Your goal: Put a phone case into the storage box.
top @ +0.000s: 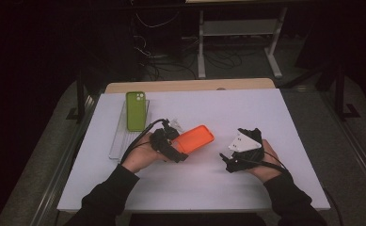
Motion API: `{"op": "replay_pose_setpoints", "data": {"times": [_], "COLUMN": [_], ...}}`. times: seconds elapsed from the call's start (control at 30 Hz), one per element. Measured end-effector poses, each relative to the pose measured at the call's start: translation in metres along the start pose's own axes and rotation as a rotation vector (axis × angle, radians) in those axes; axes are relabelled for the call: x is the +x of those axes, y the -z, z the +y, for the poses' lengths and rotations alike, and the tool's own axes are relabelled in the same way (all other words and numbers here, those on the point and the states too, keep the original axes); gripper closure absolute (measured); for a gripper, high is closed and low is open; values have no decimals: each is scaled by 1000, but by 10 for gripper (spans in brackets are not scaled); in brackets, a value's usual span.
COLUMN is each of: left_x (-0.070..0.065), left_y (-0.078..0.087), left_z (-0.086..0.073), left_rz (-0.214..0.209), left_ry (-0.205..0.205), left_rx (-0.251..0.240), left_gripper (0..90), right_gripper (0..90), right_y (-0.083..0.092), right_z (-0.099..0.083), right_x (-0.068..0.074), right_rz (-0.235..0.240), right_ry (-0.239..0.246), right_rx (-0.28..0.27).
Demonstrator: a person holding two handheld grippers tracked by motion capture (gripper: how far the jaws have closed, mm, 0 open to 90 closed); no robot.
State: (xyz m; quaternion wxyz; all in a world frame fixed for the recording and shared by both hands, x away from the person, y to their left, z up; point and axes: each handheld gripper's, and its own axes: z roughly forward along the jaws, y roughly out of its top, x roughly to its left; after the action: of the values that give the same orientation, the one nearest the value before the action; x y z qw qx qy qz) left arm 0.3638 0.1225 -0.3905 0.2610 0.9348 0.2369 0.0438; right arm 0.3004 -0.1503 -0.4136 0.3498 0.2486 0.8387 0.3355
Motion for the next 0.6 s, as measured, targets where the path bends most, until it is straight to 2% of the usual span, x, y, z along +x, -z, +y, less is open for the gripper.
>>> {"op": "replay_pose_setpoints", "data": {"times": [0.17, 0.23, 0.27, 0.6], "left_x": [0, 0, -1, -1], "left_y": [1, 1, 0, 1], "left_z": [0, 0, 0, 1], "left_rz": [1, 0, 0, -4], "left_ry": [1, 1, 16, 13], "left_rx": [-2, -2, -15, -8], "left_gripper": [161, 161, 161, 161], "right_gripper": [0, 0, 0, 0], "right_y": [0, 0, 0, -2], "right_z": [1, 1, 1, 1], "right_x": [4, 6, 6, 17], "right_rz": [-46, -59, -73, -140], "right_ry": [106, 132, 162, 288], "right_rx": [8, 4, 8, 19]}}
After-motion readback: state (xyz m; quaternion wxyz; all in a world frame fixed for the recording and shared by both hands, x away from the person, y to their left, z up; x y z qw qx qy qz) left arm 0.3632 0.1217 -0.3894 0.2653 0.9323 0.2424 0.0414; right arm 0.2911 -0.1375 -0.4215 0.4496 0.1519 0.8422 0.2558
